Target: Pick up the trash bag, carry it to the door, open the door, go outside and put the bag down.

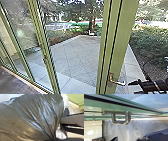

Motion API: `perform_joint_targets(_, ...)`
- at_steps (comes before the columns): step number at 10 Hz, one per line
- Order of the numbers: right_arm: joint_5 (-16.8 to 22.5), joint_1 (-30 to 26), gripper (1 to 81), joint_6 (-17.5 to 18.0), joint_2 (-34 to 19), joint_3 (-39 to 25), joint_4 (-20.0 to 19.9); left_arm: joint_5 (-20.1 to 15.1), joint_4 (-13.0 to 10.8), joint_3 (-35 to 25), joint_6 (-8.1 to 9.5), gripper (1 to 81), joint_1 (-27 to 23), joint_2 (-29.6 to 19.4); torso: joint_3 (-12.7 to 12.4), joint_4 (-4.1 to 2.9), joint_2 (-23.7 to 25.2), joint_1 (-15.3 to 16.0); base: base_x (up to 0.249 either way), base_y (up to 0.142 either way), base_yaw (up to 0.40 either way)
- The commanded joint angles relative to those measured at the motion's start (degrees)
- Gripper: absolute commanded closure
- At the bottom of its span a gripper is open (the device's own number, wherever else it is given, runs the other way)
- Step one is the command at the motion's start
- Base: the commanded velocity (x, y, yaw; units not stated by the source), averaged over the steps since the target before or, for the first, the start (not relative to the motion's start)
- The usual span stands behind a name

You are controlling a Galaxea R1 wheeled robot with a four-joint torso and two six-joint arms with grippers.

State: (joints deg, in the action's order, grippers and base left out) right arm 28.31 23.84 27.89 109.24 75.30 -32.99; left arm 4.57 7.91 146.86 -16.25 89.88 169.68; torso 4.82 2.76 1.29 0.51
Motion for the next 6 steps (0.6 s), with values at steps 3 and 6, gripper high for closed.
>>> perform_joint_targets(3,3.0,-7.5,1.0,6.2,4.4,4.8,-0.4,-3.6,-0.1,-0.3,-0.10,81.1,-1.8,0.1,0.0,0.00,0.0,0.0,0.000,0.000,0.000)
perform_joint_targets(6,3.0,-7.3,1.0,13.6,8.0,7.9,3.5,-3.6,0.0,-0.1,-0.10,81.1,-1.6,0.0,0.0,0.00,0.0,0.0,0.000,0.000,0.000)
